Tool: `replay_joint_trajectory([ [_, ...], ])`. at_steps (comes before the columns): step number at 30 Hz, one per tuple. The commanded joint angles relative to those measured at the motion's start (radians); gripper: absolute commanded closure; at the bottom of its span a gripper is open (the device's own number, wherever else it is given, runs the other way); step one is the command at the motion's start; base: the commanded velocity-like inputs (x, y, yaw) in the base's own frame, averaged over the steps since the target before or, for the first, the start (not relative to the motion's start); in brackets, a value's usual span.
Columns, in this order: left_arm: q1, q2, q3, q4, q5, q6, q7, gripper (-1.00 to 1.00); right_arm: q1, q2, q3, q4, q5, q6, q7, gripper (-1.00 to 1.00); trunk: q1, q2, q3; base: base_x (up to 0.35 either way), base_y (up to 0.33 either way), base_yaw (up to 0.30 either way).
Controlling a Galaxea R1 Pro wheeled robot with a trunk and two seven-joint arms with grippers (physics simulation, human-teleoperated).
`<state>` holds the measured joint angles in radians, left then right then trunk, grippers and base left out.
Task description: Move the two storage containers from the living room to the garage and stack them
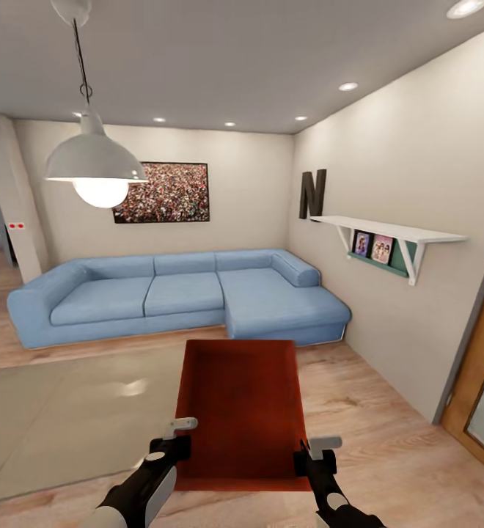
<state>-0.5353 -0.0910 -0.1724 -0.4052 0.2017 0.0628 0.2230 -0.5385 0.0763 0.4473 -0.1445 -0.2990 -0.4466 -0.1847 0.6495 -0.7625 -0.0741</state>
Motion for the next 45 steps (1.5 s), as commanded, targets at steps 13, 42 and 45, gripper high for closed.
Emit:
replay_joint_trajectory([
  [13, 0.0, 0.001, -0.001, -0.001, -0.001, 0.006, 0.016, 1.0, -0.001, 0.0, -0.041, -0.003, 0.003, -0.003, -0.006, 1.0, 0.0, -0.001, -0.002, -0.229, -0.195, 0.274],
  [42, 0.0, 0.001, -0.001, -0.001, -0.001, 0.006, 0.016, 1.0, -0.001, 0.0, -0.041, -0.003, 0.003, -0.003, -0.006, 1.0, 0.0, -0.001, -0.002, -0.175, -0.148, 0.273],
  [45, 0.0, 0.001, -0.001, -0.001, -0.001, 0.006, 0.016, 1.0, -0.001, 0.0, -0.041, -0.003, 0.003, -0.003, -0.006, 1.0, 0.0, -0.001, -0.002, -0.002, -0.002, 0.273],
])
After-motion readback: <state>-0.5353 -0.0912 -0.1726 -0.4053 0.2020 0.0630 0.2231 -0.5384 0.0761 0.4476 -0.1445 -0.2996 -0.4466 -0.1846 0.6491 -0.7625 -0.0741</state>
